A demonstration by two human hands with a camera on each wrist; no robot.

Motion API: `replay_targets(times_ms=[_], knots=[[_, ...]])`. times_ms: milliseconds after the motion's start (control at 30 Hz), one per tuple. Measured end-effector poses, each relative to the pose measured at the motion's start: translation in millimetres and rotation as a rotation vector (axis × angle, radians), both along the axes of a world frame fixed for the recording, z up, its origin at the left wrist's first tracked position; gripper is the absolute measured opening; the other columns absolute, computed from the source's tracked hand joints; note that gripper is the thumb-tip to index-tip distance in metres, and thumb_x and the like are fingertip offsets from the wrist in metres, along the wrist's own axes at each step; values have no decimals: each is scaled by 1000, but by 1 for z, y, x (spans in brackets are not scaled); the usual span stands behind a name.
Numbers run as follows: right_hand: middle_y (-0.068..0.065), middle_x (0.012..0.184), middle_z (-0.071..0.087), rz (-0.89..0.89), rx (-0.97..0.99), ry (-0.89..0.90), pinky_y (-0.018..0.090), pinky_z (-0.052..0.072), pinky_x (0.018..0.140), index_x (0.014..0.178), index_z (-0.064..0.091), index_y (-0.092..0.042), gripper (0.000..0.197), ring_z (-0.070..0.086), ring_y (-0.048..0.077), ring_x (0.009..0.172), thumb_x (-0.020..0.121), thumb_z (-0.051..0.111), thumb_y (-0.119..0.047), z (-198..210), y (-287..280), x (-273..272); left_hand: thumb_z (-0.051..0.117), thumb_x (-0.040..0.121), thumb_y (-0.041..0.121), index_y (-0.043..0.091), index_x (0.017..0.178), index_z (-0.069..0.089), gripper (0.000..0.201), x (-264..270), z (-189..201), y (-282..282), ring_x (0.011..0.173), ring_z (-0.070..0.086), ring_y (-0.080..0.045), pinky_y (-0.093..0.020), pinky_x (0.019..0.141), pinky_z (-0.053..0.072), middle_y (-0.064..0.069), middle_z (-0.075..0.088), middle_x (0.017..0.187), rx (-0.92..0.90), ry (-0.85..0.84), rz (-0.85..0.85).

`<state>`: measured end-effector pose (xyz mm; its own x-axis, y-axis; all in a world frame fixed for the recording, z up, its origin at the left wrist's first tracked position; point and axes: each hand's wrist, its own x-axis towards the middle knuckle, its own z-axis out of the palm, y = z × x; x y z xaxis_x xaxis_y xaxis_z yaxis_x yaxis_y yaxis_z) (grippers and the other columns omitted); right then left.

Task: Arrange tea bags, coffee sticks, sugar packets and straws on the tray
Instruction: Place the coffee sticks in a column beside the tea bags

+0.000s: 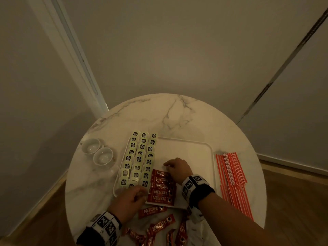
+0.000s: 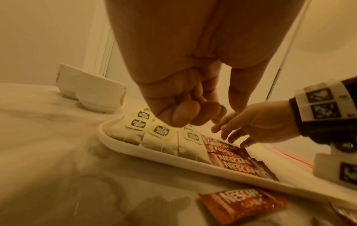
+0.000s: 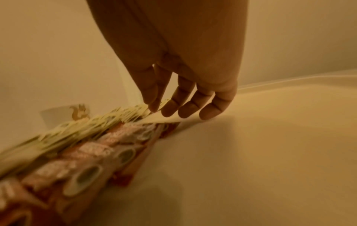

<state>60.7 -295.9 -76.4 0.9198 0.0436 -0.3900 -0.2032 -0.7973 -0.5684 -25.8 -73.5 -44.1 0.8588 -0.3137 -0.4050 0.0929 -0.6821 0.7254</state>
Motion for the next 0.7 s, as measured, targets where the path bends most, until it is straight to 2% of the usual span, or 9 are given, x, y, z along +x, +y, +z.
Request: replay_targets(times_ms=[67, 167, 200, 267, 333, 367, 500, 633, 700], knots=[[0, 116, 59, -60, 48, -24, 29, 45, 93, 114, 69, -26, 25, 57, 18, 108, 95, 52, -26, 5, -7, -6, 59, 91, 29, 45, 95, 53, 17, -4, 0, -3, 92, 56, 6, -16, 84, 49, 21, 59, 100, 39, -22, -63], [2, 115, 60, -136, 100, -77, 22, 41, 88, 113, 69, -20, 24, 56, 16, 106, 95, 53, -22, 14, -16, -22, 53, 92, 38, 38, 109, 61, 18, -10, 0, -8, 92, 49, 14, -2, 79, 36, 27, 56, 103, 153, -126, -211], [2, 114, 61, -151, 119, -94, 21, 39, 87, 112, 69, -19, 24, 56, 15, 104, 95, 53, -20, 17, -18, -30, 49, 93, 40, 36, 113, 61, 24, -12, -2, -9, 98, 50, 11, -3, 84, 35, 24, 58, 110, 193, -167, -274], [0, 109, 62, -157, 149, -119, 19, 36, 84, 110, 69, -18, 22, 53, 11, 98, 95, 54, -19, 22, -22, -48, 32, 92, 44, 33, 120, 58, 40, -17, -6, -12, 111, 52, -2, -16, 93, 40, 15, 57, 122, 273, -205, -376], [-2, 105, 63, -144, 138, -144, 20, 37, 83, 107, 71, -20, 20, 52, 9, 95, 94, 55, -19, 25, -24, -68, 17, 81, 49, 30, 125, 54, 60, -24, -15, -15, 115, 53, -12, -26, 95, 44, 9, 56, 127, 345, -235, -435], [-3, 103, 63, -132, 119, -158, 20, 39, 83, 105, 71, -21, 19, 53, 10, 95, 94, 55, -21, 25, -24, -77, 16, 80, 49, 28, 125, 53, 62, -27, -19, -17, 115, 54, -15, -29, 95, 45, 6, 55, 128, 385, -251, -453], [-6, 99, 60, -23, 43, -152, 16, 35, 80, 107, 69, -27, 19, 49, 10, 96, 95, 55, -26, 21, -20, -112, 42, 91, 34, 24, 125, 48, 35, -32, -28, -24, 116, 51, -19, -34, 96, 45, 1, 51, 130, 526, -241, -479], [-10, 100, 56, 38, 7, -115, 8, 30, 75, 108, 67, -30, 19, 44, 7, 97, 95, 53, -30, 18, -13, -136, 44, 93, 30, 20, 125, 46, 33, -34, -22, -29, 115, 53, -23, -35, 96, 45, -4, 52, 129, 557, -260, -464], [-12, 97, 54, 44, -14, -105, 6, 30, 73, 109, 67, -31, 20, 43, 6, 95, 94, 54, -32, 18, -9, -141, 46, 93, 34, 19, 123, 48, 33, -34, -20, -30, 112, 55, -25, -37, 94, 46, -5, 55, 126, 605, -258, -488]])
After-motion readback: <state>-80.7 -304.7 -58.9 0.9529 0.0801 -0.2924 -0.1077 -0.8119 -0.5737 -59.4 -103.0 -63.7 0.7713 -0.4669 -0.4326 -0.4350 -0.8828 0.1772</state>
